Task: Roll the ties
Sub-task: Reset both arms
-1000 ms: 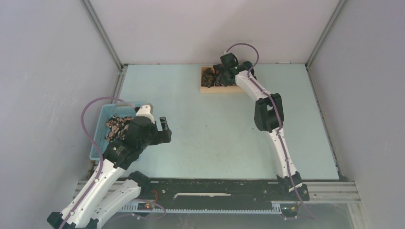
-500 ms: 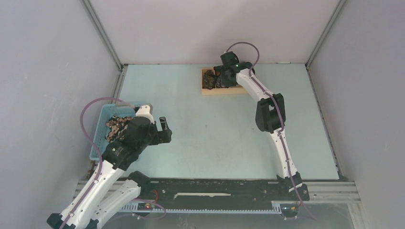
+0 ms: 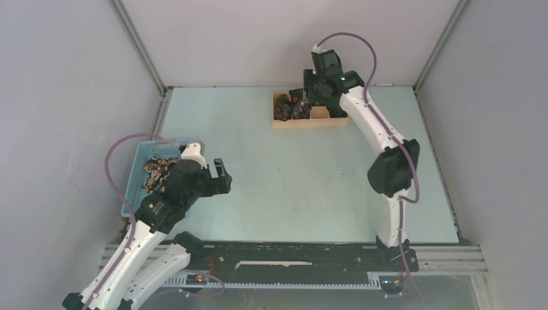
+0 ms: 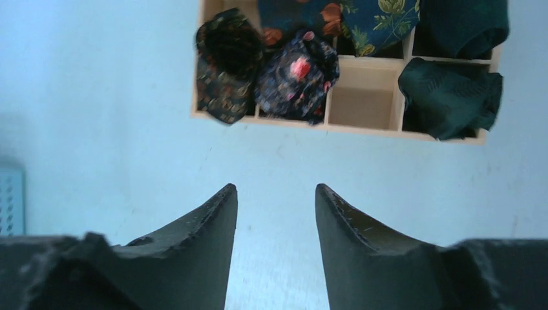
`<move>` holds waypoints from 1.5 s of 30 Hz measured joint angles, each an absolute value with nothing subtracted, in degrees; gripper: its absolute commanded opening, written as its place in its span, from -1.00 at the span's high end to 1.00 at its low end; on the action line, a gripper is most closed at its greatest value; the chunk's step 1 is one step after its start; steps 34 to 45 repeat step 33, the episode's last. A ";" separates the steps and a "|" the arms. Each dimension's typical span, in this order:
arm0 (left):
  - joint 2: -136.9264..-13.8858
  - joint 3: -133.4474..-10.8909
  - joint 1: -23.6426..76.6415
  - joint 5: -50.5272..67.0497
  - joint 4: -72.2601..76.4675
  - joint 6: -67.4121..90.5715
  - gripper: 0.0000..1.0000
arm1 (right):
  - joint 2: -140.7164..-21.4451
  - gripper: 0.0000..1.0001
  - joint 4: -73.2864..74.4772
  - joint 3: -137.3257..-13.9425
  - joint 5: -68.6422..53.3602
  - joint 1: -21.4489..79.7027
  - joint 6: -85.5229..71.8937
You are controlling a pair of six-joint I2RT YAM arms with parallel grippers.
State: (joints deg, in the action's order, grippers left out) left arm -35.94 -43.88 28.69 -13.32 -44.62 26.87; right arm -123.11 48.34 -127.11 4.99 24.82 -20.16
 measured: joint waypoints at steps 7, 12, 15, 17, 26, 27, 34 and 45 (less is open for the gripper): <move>-35.59 -43.86 28.69 -12.84 -44.31 26.85 -0.99 | -96.44 -0.45 39.92 -104.53 5.65 30.44 -17.45; -35.16 -43.81 28.69 -12.23 -44.05 26.79 -0.99 | -72.60 -0.99 24.71 -78.59 4.05 31.81 -19.53; -35.11 -43.81 28.69 -11.57 -43.86 26.46 -0.99 | -59.99 -0.99 16.67 -62.96 3.44 30.79 -21.52; -35.11 -43.81 28.67 -11.35 -43.81 26.41 -0.99 | -53.58 -0.99 15.07 -55.66 3.51 30.44 -22.92; -35.11 -43.81 28.62 -9.85 -43.75 26.37 -0.99 | -39.00 -0.99 15.88 -46.06 4.56 30.30 -25.50; -35.11 -43.81 28.62 -9.76 -43.72 26.37 -0.99 | -38.06 -0.99 15.99 -45.32 4.56 30.22 -25.50; -35.20 -43.81 28.58 -9.17 -43.31 26.30 -0.99 | -38.11 -0.99 16.03 -44.25 3.92 29.71 -25.43; -35.20 -43.81 28.58 -9.17 -43.31 26.30 -0.99 | -38.11 -0.99 16.03 -44.25 3.92 29.71 -25.43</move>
